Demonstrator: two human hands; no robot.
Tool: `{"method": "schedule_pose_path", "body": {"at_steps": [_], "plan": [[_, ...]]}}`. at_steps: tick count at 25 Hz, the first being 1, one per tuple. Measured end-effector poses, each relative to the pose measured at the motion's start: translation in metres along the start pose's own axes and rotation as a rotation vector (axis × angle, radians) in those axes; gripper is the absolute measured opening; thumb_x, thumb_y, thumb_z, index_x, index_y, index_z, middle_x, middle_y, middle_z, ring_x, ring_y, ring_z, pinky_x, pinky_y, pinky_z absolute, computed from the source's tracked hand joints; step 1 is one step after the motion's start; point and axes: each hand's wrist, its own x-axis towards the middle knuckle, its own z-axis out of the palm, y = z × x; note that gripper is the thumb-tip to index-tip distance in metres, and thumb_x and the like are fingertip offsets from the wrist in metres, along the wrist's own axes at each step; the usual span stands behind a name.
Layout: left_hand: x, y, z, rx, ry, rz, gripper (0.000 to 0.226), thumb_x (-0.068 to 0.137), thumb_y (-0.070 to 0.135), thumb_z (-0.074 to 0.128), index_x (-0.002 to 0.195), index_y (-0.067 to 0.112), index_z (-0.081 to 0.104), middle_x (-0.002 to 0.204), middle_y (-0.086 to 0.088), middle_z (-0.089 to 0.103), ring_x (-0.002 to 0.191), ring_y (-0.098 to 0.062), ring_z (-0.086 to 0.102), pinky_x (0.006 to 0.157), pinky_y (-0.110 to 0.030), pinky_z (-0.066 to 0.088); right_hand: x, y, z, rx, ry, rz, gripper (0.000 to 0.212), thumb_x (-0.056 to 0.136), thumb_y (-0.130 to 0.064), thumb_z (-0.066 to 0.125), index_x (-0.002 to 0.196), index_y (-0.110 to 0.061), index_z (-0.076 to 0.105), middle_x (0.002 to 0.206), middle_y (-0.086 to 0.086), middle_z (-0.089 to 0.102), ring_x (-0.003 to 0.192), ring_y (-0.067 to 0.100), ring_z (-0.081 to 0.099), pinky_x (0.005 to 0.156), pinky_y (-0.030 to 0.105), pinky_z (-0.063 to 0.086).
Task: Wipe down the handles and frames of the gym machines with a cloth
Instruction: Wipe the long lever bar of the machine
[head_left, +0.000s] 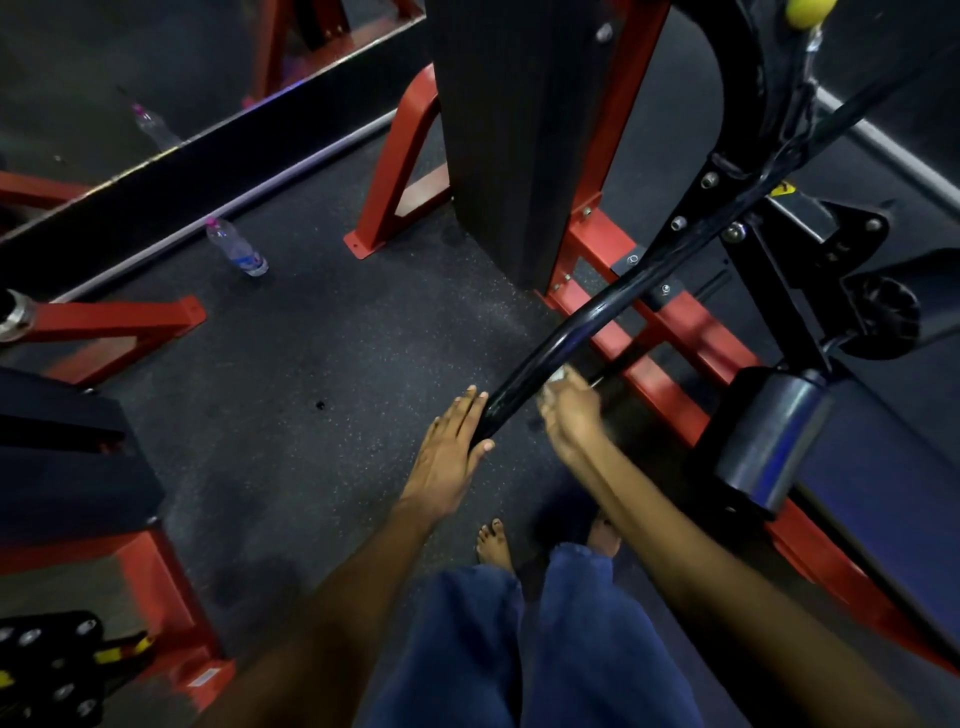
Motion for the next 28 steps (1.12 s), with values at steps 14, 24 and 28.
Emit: {"method": "schedule_pose_path", "body": {"at_steps": [14, 24, 28], "plan": [[-0.012, 0.042, -0.020, 0.162, 0.142, 0.022, 0.056, 0.102, 0.028, 0.040, 0.152, 0.013, 0.019, 0.160, -0.002, 0.015, 0.147, -0.017, 0.013, 0.119, -0.032, 0.005, -0.044, 0.014, -0.051, -0.296, -0.042, -0.071, 0.028, 0.088, 0.007, 0.052, 0.114, 0.003, 0.062, 0.097, 0.011, 0.064, 0.074, 0.015, 0.060, 0.077, 0.029, 0.055], [-0.049, 0.261, -0.047, 0.377, 0.159, 0.486, 0.041, 0.094, 0.018, 0.048, 0.134, 0.011, 0.051, 0.135, -0.008, 0.056, 0.126, -0.023, 0.050, 0.109, -0.033, 0.033, -0.232, -0.090, -0.200, -1.092, 0.611, -0.797, 0.010, 0.081, -0.012, 0.059, 0.082, -0.003, 0.061, 0.092, 0.016, 0.063, 0.087, 0.037, 0.060, 0.070, 0.040, 0.045], [-0.110, 0.374, -0.030, 0.247, 0.240, 0.721, 0.036, 0.092, 0.015, 0.053, 0.127, 0.006, 0.057, 0.129, -0.013, 0.060, 0.122, -0.028, 0.054, 0.106, -0.037, 0.038, -0.326, -0.090, -0.275, -1.001, 0.848, -1.005, 0.006, 0.068, -0.002, 0.065, 0.069, -0.003, 0.060, 0.075, 0.013, 0.059, 0.072, 0.036, 0.058, 0.063, 0.040, 0.047]]}}
